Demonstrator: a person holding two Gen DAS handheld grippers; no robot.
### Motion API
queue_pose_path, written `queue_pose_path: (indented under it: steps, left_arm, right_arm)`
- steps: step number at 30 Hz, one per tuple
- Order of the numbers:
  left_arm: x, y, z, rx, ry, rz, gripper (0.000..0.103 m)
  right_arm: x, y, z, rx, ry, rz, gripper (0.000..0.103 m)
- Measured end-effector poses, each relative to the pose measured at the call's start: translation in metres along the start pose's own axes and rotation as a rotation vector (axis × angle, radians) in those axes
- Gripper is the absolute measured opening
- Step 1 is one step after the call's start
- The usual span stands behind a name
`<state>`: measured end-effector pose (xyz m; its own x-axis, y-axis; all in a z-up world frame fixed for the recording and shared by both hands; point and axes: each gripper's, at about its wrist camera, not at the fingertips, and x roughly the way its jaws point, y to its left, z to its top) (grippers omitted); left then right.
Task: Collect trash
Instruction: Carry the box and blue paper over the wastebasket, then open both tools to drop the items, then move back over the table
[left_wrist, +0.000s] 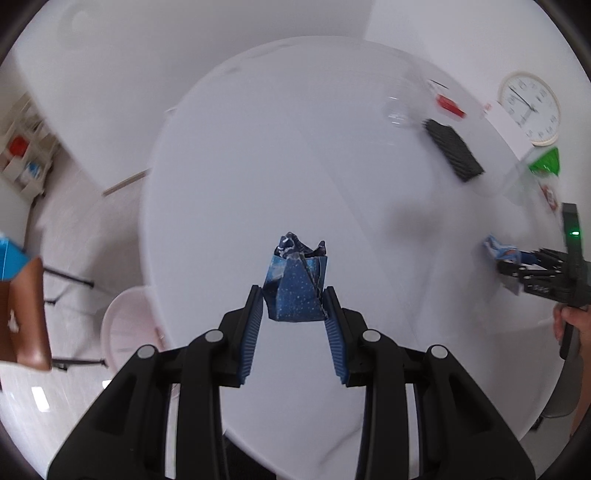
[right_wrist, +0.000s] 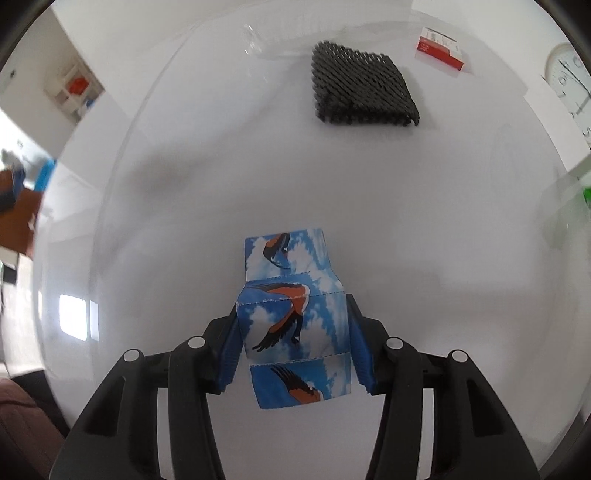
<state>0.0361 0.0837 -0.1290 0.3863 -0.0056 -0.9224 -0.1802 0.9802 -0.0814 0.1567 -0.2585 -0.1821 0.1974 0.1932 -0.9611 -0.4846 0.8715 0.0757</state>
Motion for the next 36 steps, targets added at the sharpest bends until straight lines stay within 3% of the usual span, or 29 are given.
queue_pose_path:
  steps: [5, 11, 16, 20, 27, 31, 36]
  left_arm:
    - [-0.019, 0.065, -0.029, -0.097, -0.005, 0.027, 0.033]
    - [-0.03, 0.137, -0.057, -0.158, 0.002, 0.066, 0.033]
    - [-0.029, 0.18, -0.069, -0.148, 0.005, 0.112, 0.033]
    - [-0.017, 0.215, -0.075, -0.157, 0.031, 0.11, 0.033]
    - [0.028, 0.251, -0.083, -0.143, 0.095, 0.063, 0.034]
    - [0.061, 0.269, -0.09, -0.172, 0.171, -0.002, 0.073]
    - [0.058, 0.28, -0.092, -0.17, 0.174, 0.008, 0.091]
  right_arm:
    - [-0.032, 0.068, -0.002, 0.003, -0.062, 0.096, 0.051]
    - [-0.052, 0.197, 0.011, -0.072, -0.12, 0.259, 0.051]
    - [-0.05, 0.295, 0.03, -0.131, -0.123, 0.358, 0.051]
    - [-0.043, 0.347, 0.05, -0.169, -0.108, 0.368, 0.051]
    - [-0.033, 0.414, 0.07, -0.216, -0.096, 0.31, 0.051]
    - [-0.023, 0.437, 0.068, -0.219, -0.071, 0.289, 0.051]
    - [-0.011, 0.457, 0.068, -0.233, -0.044, 0.272, 0.051]
